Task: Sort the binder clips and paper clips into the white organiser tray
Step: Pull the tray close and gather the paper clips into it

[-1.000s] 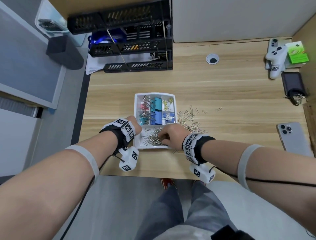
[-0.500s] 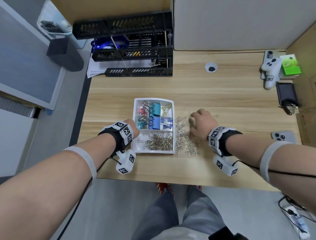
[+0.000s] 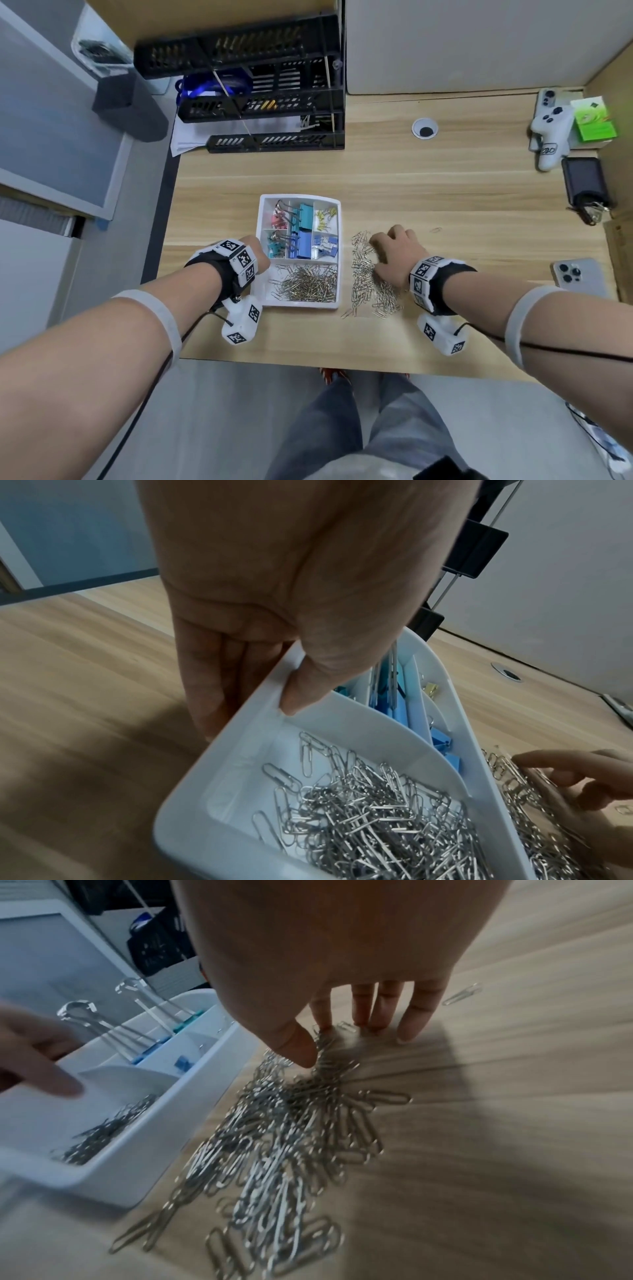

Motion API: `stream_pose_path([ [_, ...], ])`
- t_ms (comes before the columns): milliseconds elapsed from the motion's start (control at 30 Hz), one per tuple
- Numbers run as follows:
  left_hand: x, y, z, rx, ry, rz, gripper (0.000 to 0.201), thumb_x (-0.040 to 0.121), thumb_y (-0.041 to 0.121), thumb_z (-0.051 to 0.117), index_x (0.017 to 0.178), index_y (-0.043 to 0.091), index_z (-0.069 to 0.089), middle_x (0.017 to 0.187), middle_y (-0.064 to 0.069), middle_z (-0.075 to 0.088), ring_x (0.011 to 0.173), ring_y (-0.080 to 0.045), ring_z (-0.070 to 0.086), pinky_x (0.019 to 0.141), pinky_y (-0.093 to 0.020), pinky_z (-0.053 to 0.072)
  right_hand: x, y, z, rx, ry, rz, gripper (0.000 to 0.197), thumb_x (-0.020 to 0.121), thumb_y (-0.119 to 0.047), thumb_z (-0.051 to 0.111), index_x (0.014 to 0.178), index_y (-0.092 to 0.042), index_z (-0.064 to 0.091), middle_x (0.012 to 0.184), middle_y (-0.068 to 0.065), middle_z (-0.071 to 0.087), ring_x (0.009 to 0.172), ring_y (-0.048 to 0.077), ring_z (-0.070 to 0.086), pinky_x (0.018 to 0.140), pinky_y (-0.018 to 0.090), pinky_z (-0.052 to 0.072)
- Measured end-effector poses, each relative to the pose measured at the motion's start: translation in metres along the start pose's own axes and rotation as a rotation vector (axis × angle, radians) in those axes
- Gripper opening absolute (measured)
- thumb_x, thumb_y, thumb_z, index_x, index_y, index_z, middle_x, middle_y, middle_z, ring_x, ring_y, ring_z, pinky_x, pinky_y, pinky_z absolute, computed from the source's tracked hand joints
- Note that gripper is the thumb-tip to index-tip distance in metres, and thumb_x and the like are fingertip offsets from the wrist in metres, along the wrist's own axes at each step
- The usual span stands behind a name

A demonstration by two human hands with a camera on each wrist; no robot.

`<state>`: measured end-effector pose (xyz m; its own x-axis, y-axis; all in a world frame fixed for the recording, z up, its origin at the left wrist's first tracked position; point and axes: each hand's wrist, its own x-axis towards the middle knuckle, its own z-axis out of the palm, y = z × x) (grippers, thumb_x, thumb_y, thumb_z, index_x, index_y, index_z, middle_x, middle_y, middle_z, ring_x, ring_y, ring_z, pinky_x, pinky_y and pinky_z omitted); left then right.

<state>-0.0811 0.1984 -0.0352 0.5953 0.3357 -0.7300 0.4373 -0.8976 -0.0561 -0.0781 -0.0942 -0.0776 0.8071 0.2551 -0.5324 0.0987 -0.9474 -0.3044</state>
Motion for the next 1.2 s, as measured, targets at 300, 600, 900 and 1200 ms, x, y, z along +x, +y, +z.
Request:
stream_pose_path([
  [300,0.003,0.003,-0.002,0.037,0.013,0.013,0.018,0.089,0.01,0.051,0.071,0.007,0.051,0.067,-0.005,0.049,0.058,-0.02,0.047,0.053,-0.026,0.036,0.007,-0.01,-0.012,-0.003,0.068,-0.152,0.041,0.077,-0.032,0.059,0.116,-0.021,0.055,0.114,0.004,0.048,0.108,0.025,0.047,0.088,0.041,0.05],
  [600,0.004,0.005,0.001,0.019,0.022,0.0,0.013,0.089,0.014,0.053,0.079,0.006,0.054,0.075,-0.007,0.055,0.067,-0.024,0.056,0.06,-0.029,0.043,0.013,-0.021,-0.005,-0.187,-0.049,-0.278,0.047,0.082,-0.037,0.06,0.126,-0.022,0.052,0.123,0.001,0.046,0.114,0.022,0.043,0.091,0.039,0.048],
  [900,0.003,0.006,-0.001,0.027,0.024,0.003,0.015,0.092,0.016,0.054,0.08,0.007,0.054,0.077,-0.006,0.055,0.074,-0.024,0.057,0.066,-0.03,0.047,0.006,0.037,-0.032,-0.055,0.168,0.163,0.043,0.082,-0.031,0.06,0.119,-0.011,0.052,0.119,0.011,0.047,0.114,0.031,0.047,0.092,0.043,0.048],
  [1200,-0.001,0.01,-0.003,0.027,0.004,0.011,0.011,0.094,0.014,0.053,0.088,0.004,0.054,0.075,-0.006,0.052,0.076,-0.025,0.056,0.066,-0.029,0.046,-0.002,0.038,-0.017,0.034,0.043,0.113,0.042,0.075,-0.02,0.071,0.112,-0.007,0.057,0.11,0.009,0.051,0.104,0.027,0.052,0.091,0.037,0.049],
])
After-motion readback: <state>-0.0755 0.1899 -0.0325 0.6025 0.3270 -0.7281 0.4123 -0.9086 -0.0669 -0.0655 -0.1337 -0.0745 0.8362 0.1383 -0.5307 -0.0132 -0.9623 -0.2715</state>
